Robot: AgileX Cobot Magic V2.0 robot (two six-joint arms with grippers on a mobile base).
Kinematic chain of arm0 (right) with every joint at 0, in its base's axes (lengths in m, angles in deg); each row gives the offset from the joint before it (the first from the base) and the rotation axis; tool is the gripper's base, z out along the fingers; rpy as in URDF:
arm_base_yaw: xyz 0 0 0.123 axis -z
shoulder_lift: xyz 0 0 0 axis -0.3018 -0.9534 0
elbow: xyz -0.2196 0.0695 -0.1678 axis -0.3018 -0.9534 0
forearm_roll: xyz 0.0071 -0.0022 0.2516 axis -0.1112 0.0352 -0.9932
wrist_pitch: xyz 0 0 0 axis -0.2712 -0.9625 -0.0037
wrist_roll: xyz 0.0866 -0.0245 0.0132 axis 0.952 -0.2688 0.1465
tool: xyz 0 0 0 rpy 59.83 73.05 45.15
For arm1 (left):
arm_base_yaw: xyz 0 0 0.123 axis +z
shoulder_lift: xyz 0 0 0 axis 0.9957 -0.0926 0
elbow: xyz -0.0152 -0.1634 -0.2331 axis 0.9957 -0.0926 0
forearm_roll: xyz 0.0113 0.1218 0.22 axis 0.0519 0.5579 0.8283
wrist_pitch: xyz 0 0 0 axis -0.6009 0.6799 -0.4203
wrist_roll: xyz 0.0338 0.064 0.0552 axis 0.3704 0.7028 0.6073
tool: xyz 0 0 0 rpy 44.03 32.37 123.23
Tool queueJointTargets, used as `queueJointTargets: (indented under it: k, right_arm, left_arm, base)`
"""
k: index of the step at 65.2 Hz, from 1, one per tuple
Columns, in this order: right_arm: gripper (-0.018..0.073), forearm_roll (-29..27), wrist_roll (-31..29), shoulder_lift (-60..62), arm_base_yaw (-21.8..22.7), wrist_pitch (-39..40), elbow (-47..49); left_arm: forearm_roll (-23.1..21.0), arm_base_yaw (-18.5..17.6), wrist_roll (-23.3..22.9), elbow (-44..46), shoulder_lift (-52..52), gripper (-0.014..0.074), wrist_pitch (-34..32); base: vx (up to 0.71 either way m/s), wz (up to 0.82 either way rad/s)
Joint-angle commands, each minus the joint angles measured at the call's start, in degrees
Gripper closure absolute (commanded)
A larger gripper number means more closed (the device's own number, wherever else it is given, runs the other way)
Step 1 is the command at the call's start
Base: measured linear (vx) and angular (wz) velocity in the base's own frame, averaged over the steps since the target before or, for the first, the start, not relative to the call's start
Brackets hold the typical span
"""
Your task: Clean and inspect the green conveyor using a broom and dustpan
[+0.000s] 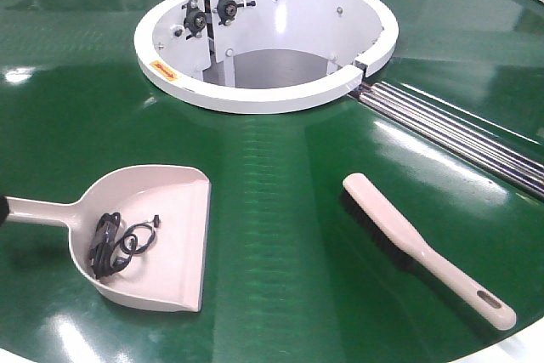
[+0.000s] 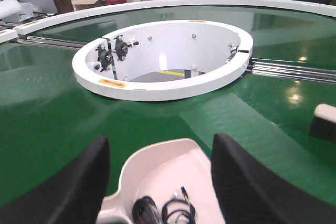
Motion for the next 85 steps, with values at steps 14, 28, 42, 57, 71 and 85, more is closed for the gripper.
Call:
queueJointTargets:
  k: [14, 28, 42, 57, 71, 85]
  right_arm:
    - [0.0122, -0.13, -0.61, 3.36, 0.21, 11.86, -10.79]
    - [0.0435, -0.13, -0.43, 3.36, 0.21, 12.18, -10.79]
    - [0.0569, -0.15, -0.41, 3.36, 0.21, 14.68, -10.79]
    - [0.0568, -0.15, -0.41, 3.36, 0.21, 14.63, -10.79]
    - [0.0568, -0.15, -0.41, 3.36, 0.21, 14.63, -10.79]
    - [0.0568, -0.15, -0.41, 3.36, 0.21, 14.63, -10.79]
  left_arm:
    - [-0.97, -0.22, -0.07, -6.2, 3.0, 0.021, -7.43]
    - [-0.98, -0.22, 0.49, -6.06, 3.0, 0.0608, -6.97]
    - [-1.05, -0.22, 0.46, -6.07, 3.0, 0.0603, -7.37]
    - [-0.99, -0.22, 0.46, -6.07, 3.0, 0.0603, -7.24]
    - [-0.99, -0.22, 0.46, -6.07, 3.0, 0.0603, -7.24]
    - [-0.99, -0.22, 0.46, -6.07, 3.0, 0.0603, -7.23]
  base:
    - [0.0, 0.0]
    - [0.0, 0.0]
    - [0.0, 0.0]
    - [0.0, 0.0]
    - [0.0, 0.0]
    - [0.0, 0.0]
